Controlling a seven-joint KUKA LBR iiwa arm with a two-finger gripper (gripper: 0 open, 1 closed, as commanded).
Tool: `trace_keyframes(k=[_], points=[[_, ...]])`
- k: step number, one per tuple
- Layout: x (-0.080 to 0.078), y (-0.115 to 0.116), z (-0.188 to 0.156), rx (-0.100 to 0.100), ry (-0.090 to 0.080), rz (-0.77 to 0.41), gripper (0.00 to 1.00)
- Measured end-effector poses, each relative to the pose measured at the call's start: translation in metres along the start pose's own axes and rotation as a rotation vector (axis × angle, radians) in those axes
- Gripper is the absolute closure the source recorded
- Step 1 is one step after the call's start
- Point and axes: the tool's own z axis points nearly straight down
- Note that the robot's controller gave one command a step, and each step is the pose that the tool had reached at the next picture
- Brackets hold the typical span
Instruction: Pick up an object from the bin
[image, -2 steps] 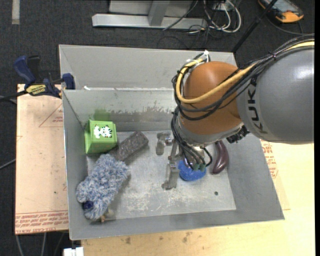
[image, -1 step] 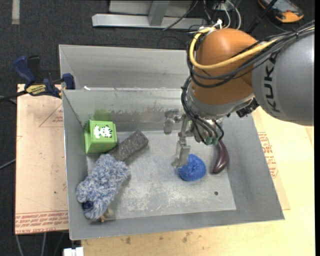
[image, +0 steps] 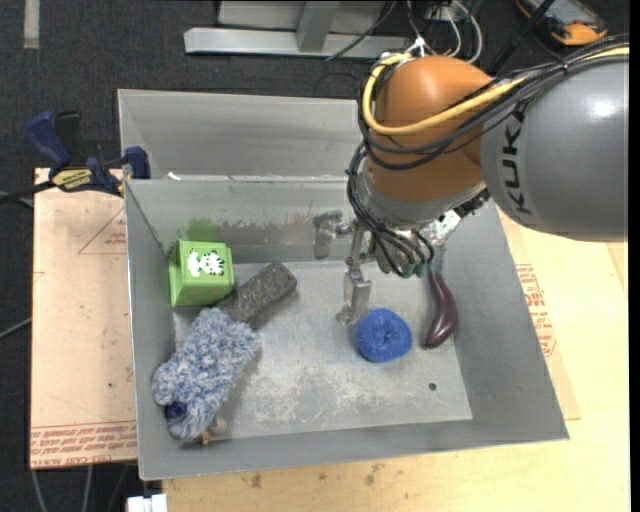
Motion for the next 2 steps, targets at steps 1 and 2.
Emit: trace_keyframes(k=[1, 2], points=[[0.03, -0.04, 0.05, -0.003, 0.012, 0.007, 0.0], [-0.002, -0.069, 0.057, 0.001, 0.015, -0.025, 0.0]])
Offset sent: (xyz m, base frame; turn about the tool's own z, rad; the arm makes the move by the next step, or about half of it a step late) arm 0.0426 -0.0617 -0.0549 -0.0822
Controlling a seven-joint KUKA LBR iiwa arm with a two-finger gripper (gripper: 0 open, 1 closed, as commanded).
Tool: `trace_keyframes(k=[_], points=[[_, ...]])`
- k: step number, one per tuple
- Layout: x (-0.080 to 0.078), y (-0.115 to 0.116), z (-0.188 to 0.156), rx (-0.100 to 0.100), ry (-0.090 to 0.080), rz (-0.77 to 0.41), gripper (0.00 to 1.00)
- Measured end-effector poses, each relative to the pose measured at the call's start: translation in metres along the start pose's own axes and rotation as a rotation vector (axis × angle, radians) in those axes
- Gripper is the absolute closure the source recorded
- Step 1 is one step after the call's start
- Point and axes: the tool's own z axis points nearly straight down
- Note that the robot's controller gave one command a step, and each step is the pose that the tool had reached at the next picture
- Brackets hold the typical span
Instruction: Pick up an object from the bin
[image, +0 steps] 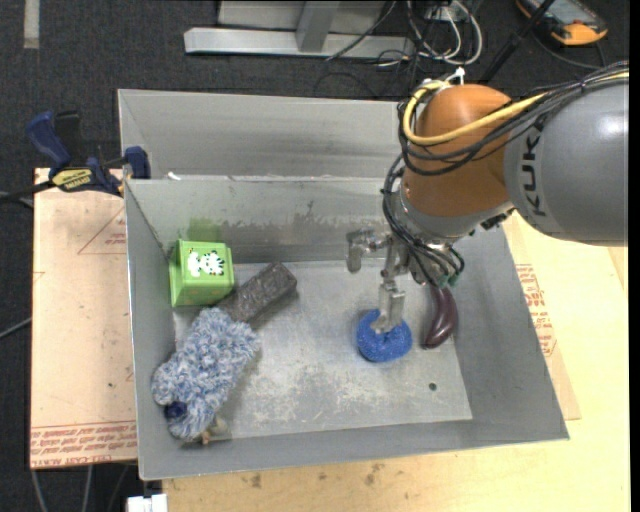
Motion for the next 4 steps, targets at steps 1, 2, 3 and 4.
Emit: trace_keyframes(k=[1, 2, 3, 4], points=[[-0.003, -0.02, 0.035, -0.001, -0.005, -0.099, 0.0], [-0.01, -0.044, 0.059, -0.002, -0.003, -0.03, 0.0], [0.001, -0.045, 0.08, -0.002, -0.002, -0.26, 0.0], [0.005, -0.033, 0.104, -0.001, -0.002, -0.412, 1.0]])
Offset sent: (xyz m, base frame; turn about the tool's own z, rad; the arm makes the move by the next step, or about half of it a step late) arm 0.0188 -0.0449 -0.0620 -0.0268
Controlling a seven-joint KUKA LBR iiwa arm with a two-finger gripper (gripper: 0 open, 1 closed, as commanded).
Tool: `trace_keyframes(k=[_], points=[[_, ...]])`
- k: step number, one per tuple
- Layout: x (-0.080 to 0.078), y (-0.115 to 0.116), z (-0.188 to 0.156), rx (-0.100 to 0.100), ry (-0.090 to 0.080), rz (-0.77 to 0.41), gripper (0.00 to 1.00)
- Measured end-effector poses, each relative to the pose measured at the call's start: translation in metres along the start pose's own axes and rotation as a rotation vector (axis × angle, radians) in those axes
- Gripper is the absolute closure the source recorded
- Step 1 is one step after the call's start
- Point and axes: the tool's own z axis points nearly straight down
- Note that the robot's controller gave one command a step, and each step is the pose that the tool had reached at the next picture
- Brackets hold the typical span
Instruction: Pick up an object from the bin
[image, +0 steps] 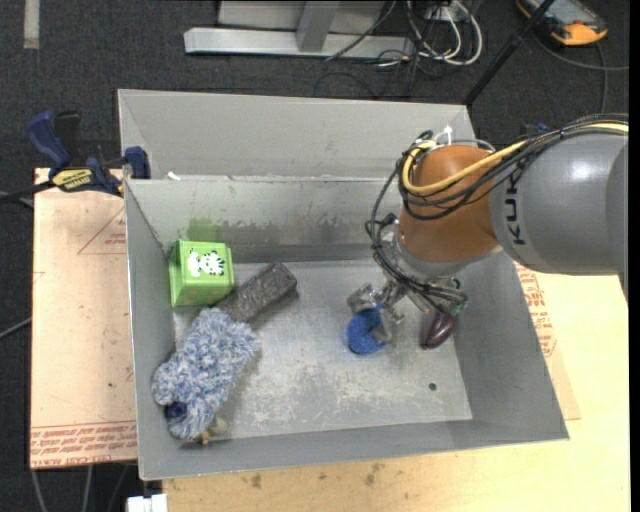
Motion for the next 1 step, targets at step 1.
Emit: trace_keyframes(k=[1], points=[[0.0, 0.0, 0.0, 0.0, 0.0, 0.001, 1.0]])
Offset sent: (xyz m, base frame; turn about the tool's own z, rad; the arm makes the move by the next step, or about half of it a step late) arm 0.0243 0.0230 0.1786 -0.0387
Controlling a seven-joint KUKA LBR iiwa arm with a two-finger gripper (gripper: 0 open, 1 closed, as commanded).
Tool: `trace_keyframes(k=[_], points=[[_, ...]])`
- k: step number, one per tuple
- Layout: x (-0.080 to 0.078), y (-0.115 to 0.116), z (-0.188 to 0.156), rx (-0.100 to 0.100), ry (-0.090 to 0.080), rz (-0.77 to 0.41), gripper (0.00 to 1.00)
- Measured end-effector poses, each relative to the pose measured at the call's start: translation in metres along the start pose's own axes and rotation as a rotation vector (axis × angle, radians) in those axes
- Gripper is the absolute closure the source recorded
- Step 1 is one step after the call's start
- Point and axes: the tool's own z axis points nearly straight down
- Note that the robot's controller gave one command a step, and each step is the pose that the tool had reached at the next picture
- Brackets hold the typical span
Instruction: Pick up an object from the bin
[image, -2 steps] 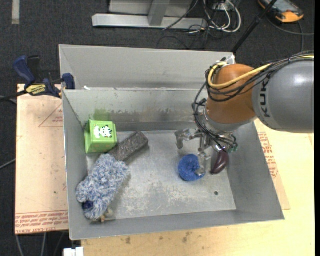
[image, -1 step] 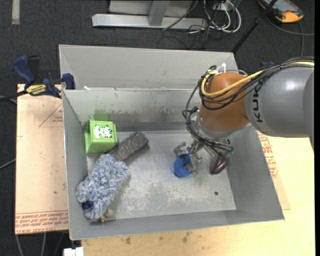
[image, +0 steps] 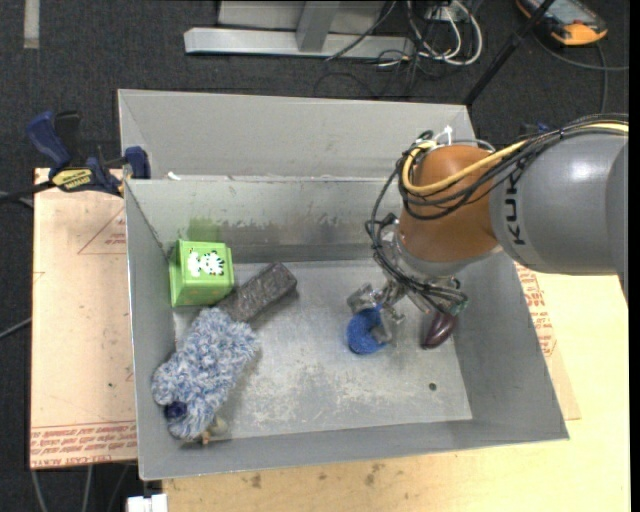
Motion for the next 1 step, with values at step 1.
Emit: trace_keyframes(k=[1], points=[[-0.0359, 0.0045, -0.1832, 0.005, -0.009, -0.036, 1.0]])
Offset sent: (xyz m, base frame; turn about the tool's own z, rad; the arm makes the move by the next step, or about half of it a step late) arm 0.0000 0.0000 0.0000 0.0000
